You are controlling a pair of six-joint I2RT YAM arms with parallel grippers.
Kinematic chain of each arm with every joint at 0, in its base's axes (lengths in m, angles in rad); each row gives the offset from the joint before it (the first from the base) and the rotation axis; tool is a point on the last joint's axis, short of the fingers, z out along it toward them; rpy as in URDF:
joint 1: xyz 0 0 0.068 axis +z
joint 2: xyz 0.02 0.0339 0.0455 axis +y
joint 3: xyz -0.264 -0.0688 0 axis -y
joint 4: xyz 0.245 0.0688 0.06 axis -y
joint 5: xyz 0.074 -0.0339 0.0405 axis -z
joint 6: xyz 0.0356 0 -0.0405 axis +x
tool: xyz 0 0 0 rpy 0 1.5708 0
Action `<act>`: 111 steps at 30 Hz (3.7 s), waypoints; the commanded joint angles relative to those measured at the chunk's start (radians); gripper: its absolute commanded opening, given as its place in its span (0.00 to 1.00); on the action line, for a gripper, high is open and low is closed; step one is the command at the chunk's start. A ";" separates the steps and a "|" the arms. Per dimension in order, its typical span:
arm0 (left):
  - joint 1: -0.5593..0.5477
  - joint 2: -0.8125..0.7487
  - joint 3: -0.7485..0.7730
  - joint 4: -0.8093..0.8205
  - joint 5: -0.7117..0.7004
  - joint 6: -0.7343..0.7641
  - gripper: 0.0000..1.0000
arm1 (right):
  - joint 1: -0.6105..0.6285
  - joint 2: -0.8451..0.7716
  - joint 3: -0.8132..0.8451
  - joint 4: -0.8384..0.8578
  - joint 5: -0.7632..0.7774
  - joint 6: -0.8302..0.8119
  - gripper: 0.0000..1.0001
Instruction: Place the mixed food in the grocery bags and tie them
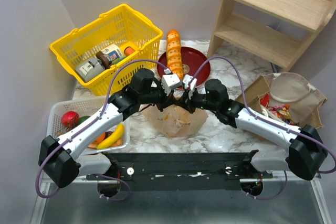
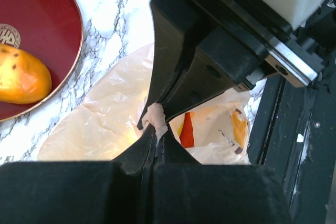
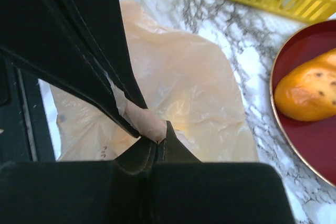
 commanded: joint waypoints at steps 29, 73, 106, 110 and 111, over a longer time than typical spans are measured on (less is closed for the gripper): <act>-0.120 -0.036 -0.007 0.057 -0.360 0.088 0.40 | 0.046 -0.044 -0.083 0.220 0.433 0.237 0.01; -0.162 0.028 -0.053 0.221 -0.527 0.226 0.00 | 0.050 -0.342 -0.102 -0.082 0.327 0.241 0.72; -0.282 -0.061 -0.208 0.439 -0.746 0.404 0.00 | -0.264 0.390 0.349 -0.251 -0.804 -0.070 0.45; -0.277 -0.078 -0.225 0.447 -0.752 0.388 0.00 | -0.241 0.358 0.249 -0.162 -0.819 -0.020 0.47; -0.274 -0.082 -0.231 0.448 -0.754 0.378 0.00 | -0.239 0.337 0.227 -0.101 -0.821 0.020 0.50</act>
